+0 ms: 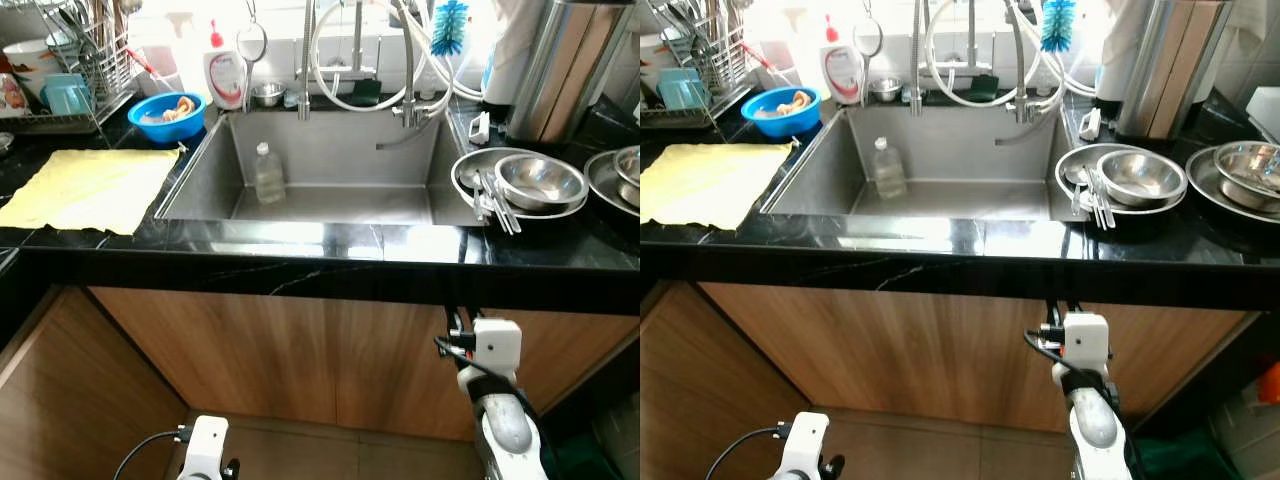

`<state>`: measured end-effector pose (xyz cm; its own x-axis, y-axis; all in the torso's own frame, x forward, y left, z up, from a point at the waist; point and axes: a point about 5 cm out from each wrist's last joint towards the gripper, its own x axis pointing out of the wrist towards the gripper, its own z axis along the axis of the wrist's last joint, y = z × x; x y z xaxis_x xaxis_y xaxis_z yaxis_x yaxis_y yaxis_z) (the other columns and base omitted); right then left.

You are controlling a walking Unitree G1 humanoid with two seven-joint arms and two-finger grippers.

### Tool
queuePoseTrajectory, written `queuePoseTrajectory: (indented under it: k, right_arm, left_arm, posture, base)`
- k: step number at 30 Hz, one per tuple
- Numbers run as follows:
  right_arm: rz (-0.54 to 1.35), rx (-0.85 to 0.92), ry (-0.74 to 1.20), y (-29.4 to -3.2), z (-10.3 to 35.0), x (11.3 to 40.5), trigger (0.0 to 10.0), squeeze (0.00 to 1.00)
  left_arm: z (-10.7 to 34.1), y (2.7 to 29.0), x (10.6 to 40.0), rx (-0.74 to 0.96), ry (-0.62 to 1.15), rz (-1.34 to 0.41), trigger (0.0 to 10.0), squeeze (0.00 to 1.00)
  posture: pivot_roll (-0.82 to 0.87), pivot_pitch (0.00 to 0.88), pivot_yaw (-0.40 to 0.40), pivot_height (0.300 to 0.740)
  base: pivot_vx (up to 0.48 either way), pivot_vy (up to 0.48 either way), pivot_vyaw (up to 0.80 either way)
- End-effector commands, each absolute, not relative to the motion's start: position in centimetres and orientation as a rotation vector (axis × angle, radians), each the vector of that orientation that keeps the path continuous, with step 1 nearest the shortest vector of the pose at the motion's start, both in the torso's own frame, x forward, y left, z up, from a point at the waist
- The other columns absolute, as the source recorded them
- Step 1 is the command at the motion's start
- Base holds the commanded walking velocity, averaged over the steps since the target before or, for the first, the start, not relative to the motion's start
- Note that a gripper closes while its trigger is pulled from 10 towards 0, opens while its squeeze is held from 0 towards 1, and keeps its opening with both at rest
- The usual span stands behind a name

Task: Kitchen organization

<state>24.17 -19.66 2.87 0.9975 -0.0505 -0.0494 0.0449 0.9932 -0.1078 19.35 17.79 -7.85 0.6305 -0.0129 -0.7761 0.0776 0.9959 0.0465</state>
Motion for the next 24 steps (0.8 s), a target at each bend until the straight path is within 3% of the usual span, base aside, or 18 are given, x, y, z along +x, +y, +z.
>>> queuePoseTrajectory:
  k: [1, 9, 14, 20, 21, 22, 23, 24]
  right_arm:
    - [-0.063, -0.100, 0.021, -19.8, 3.9, 23.9, 10.0, 0.00]
    - [-0.057, -0.181, -0.065, -20.3, 8.2, 23.2, 10.0, 0.00]
    - [-0.067, -0.195, -0.135, -20.0, 11.9, 25.2, 10.0, 0.00]
    - [-0.061, -0.298, -0.066, -20.0, 13.4, 27.3, 10.0, 0.00]
    - [-0.037, -0.339, -0.064, -19.8, 14.1, 27.9, 10.0, 0.64]
    - [-0.028, -0.354, -0.064, -19.8, 14.4, 28.1, 10.0, 0.64]
    - [-0.003, -0.388, -0.056, -19.6, 14.9, 28.4, 10.0, 1.00]
    - [0.004, -0.403, -0.053, -19.5, 15.1, 28.5, 10.0, 1.00]
  left_arm:
    - [-8.1, 18.1, 18.9, 0.094, 0.908, -0.059, 10.0, 0.00]
    - [-8.1, 18.2, 18.8, 0.103, 0.917, -0.065, 10.0, 0.00]
    - [-8.1, 18.0, 18.9, 0.099, 0.915, -0.070, 10.0, 0.00]
    - [-8.2, 18.0, 18.7, 0.095, 0.922, -0.065, 10.0, 0.00]
    - [-8.3, 18.1, 18.6, 0.098, 0.927, -0.062, 10.0, 0.00]
    - [-8.3, 18.2, 18.5, 0.099, 0.928, -0.062, 10.0, 0.00]
    - [-8.3, 18.4, 18.4, 0.102, 0.932, -0.061, 10.0, 0.00]
    - [-8.3, 18.4, 18.3, 0.103, 0.933, -0.060, 10.0, 0.00]
  posture:
    - [-0.20, 0.000, 0.068, 0.740]
    - [-0.22, 0.000, 0.070, 0.740]
    - [-0.22, 0.000, 0.065, 0.740]
    - [-0.22, 0.000, 0.062, 0.740]
    - [-0.22, 0.000, 0.063, 0.740]
    - [-0.22, 0.000, 0.063, 0.740]
    - [-0.21, 0.000, 0.063, 0.740]
    - [-0.21, 0.000, 0.062, 0.740]
  base:
    - [0.000, 0.000, 0.00]
    - [0.000, 0.000, 0.00]
    - [0.000, 0.000, 0.00]
    - [0.000, 0.000, 0.00]
    - [0.000, 0.000, 0.00]
    - [0.000, 0.000, 0.00]
    - [0.000, 0.000, 0.00]
    - [0.000, 0.000, 0.00]
